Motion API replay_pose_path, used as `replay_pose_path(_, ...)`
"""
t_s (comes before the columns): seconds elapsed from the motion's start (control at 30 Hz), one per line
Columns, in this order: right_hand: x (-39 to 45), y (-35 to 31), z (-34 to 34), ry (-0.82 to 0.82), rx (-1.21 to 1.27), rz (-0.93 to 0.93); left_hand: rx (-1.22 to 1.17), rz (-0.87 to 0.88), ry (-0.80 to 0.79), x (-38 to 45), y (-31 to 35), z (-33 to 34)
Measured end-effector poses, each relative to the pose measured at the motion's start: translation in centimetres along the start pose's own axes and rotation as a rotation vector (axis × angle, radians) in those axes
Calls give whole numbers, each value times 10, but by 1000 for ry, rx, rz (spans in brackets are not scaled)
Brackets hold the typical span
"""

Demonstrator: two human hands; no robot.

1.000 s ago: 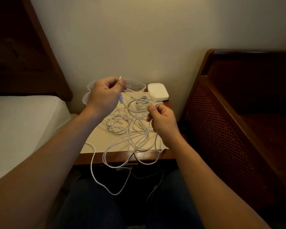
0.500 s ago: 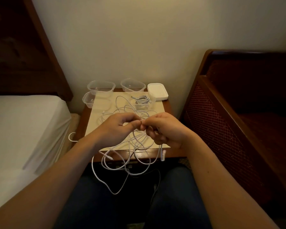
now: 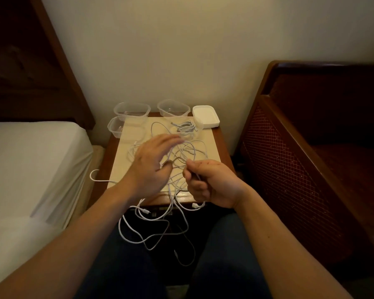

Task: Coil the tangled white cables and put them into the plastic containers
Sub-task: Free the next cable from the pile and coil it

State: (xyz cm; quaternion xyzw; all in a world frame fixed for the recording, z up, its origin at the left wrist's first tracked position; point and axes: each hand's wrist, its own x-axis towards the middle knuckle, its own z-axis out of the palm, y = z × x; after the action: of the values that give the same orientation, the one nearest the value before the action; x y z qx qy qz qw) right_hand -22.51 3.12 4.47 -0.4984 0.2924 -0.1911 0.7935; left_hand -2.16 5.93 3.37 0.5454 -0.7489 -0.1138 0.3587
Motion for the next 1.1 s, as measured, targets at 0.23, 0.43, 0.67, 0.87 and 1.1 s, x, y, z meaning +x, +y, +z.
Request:
replay_pose_path(0.23, -8, 9, 1, -133, 97, -17, -635, -235, 66, 7, 15, 16)
replay_pose_path(0.43, -9, 27, 17, -304, 184, -21, -698, -372, 177, 12, 22, 29)
replay_pose_path(0.67, -4, 29, 27, -277, 190, -74, -751, -544, 199, 2, 27, 50)
replay_pose_path(0.87, -9, 16, 15, -65, 423, -127, -421, -512, -88, -14, 26, 61)
replay_pose_path(1.1, -14, 23, 19, 78, 444, -123, -300, -250, 56, -8, 11, 54)
